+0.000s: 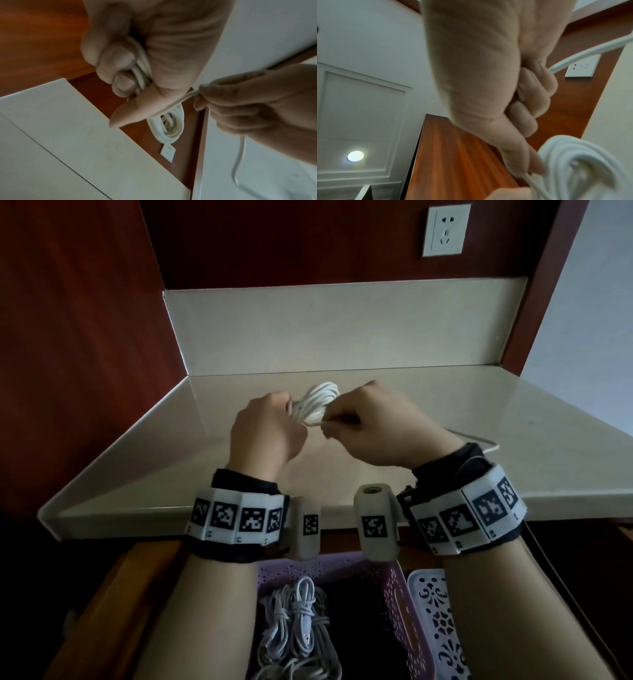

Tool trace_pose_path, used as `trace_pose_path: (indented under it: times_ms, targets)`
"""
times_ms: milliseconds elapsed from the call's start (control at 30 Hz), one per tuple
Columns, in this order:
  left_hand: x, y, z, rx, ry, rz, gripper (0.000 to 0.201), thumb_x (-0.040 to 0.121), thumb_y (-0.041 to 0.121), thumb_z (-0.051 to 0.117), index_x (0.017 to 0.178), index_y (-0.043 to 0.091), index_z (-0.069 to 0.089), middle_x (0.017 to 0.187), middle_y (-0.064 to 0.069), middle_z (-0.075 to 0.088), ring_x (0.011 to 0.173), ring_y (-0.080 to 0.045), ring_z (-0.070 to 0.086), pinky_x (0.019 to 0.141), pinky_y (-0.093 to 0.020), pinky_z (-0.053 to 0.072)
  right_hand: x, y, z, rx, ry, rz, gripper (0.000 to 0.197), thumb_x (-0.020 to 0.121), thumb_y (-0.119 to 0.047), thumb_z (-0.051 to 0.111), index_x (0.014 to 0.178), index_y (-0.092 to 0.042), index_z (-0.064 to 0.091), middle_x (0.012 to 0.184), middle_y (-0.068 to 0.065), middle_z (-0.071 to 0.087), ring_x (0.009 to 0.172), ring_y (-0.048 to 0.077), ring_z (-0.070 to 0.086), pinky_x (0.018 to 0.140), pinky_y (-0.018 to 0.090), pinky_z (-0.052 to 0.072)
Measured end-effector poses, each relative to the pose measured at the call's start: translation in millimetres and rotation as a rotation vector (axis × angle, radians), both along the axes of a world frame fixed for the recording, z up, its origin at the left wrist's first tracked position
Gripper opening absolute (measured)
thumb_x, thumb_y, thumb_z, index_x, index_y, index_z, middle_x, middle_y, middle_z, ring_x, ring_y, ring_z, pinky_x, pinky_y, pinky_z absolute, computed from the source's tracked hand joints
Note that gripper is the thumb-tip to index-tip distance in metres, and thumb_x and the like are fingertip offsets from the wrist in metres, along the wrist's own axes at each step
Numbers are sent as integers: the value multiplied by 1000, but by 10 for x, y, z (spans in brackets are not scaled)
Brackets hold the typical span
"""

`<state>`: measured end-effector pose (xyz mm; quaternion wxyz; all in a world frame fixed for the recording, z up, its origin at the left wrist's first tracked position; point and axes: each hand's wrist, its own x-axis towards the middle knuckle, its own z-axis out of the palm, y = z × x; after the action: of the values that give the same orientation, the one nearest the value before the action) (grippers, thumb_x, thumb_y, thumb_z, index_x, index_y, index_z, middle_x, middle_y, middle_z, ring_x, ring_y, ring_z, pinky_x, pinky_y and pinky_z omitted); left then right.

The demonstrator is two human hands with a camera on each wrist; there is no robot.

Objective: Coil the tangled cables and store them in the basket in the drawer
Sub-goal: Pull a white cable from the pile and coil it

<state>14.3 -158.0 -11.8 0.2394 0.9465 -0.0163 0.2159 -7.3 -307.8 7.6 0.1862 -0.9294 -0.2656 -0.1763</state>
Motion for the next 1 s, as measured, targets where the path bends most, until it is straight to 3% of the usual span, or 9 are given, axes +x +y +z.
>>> trace_pose_path:
  times_ms: [67, 200, 367, 533, 667, 733, 833, 933, 1000]
  targets:
    - [-12, -98, -12, 100, 41, -37, 14, 83, 11, 48, 70, 15, 47, 65, 2, 44, 68, -26, 47, 59, -28, 30, -11, -64, 55, 40, -98, -39, 19, 85, -23, 63, 72, -11, 69, 62, 0, 60, 61, 21, 52, 57, 34, 48]
    - [-48, -246, -45, 366, 77, -119, 14, 89, 14, 47, 76, 16, 42, 77, 2, 43, 75, -23, 45, 68, -28, 34, -20, -209, 111, 183, -133, -95, 19, 70, -38, 79, 68, -21, 72, 56, -12, 54, 55, 8, 47, 52, 24, 34]
    - [-51, -152, 39, 503, 81, -318, 30, 81, 1, 50, 62, 22, 40, 64, 4, 45, 60, -18, 45, 53, -26, 29, 64, -295, 41, 402, -33, 101, 13, 70, -22, 81, 72, -14, 71, 62, -12, 53, 58, 3, 47, 56, 14, 36]
    - [-106, -69, -13, 154, 260, -628, 25, 76, -3, 64, 71, 22, 63, 73, 4, 60, 71, -15, 55, 68, -33, 46, 185, -417, -90, 583, 175, 314, 13, 81, -7, 69, 79, -20, 68, 73, -13, 68, 76, 1, 62, 75, 15, 48]
    - [-182, -107, 31, -84, 206, -887, 31, 74, 1, 66, 61, 28, 57, 66, 13, 55, 61, -5, 48, 60, -25, 41, 251, -395, -205, 820, 198, 317, 14, 83, -1, 62, 76, -13, 61, 57, -14, 61, 52, -2, 49, 54, 8, 37]
    - [-194, -93, 54, -223, 146, -874, 36, 75, -3, 69, 65, 28, 55, 62, 11, 55, 58, -1, 43, 57, -18, 36, 271, -361, -229, 920, 168, 270, 14, 81, -12, 68, 71, -11, 57, 57, -11, 59, 53, 2, 46, 52, 13, 34]
    - [-159, -26, 67, -344, 43, -762, 30, 75, -9, 68, 87, 18, 63, 76, -8, 66, 65, -5, 50, 61, -18, 40, 307, -322, -240, 964, 109, 196, 30, 74, -34, 78, 69, -13, 57, 67, 16, 57, 63, 20, 45, 57, 29, 36]
    - [-110, 42, 75, -420, 1, -679, 44, 75, -8, 69, 97, 26, 52, 78, 5, 60, 65, -1, 49, 63, -14, 38, 329, -261, -251, 913, 93, 171, 26, 73, -34, 71, 68, -15, 55, 67, 15, 53, 63, 19, 41, 57, 30, 32]
    - [-92, 56, 74, -497, -15, -701, 58, 74, -9, 70, 109, 30, 44, 87, 10, 57, 75, -4, 52, 69, -14, 41, 320, -194, -263, 790, 108, 178, 25, 81, -26, 70, 74, -5, 58, 64, 11, 48, 61, 16, 37, 55, 27, 30]
